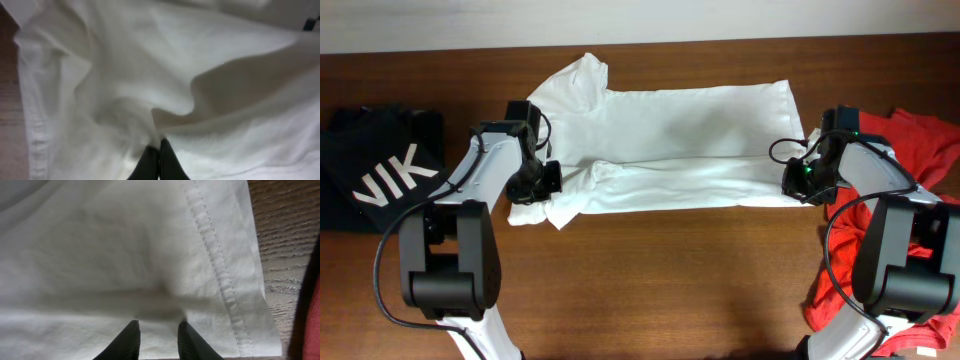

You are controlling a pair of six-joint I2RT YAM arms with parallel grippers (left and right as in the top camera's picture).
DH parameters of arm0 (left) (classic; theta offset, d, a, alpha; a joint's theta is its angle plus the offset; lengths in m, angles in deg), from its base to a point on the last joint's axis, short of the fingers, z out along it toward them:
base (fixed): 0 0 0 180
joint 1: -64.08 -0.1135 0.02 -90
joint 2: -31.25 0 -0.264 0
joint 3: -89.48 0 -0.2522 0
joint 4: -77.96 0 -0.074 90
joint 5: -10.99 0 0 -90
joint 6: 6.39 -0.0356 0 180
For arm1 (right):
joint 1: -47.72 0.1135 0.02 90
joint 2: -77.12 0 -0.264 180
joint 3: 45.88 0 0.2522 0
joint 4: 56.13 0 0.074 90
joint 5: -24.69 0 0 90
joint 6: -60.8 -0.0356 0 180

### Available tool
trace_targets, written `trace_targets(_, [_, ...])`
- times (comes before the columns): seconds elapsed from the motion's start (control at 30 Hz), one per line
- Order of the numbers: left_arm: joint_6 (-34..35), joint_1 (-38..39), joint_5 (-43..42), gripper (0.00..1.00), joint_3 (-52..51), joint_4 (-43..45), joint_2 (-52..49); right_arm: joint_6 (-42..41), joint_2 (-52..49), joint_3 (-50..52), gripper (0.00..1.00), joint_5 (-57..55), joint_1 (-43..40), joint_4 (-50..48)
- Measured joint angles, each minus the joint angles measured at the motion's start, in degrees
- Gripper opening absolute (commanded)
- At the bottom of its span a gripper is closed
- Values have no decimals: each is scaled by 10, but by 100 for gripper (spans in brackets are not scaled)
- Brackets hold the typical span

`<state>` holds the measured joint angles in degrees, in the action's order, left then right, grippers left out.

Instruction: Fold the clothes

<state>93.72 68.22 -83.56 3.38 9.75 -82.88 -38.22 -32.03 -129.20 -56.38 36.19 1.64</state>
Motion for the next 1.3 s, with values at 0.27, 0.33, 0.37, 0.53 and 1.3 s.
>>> trace_targets(0.27, [0,-35,-36,60,93,34,-1,0,0,0,29,0,0,1])
trace_targets(0.33, [0,-48,-65,76,106,55,-1,0,0,0,29,0,0,1])
trace_targets(0.37, [0,-51,-73,76,107,58,-1,0,0,0,29,0,0,1])
trace_targets(0.53, [0,-64,-113,76,108,9,-13,0,0,0,29,0,0,1])
trace_targets(1.3, [0,-61,14,73,19,-43,-39,1,0,-75,35,-42,-22,53])
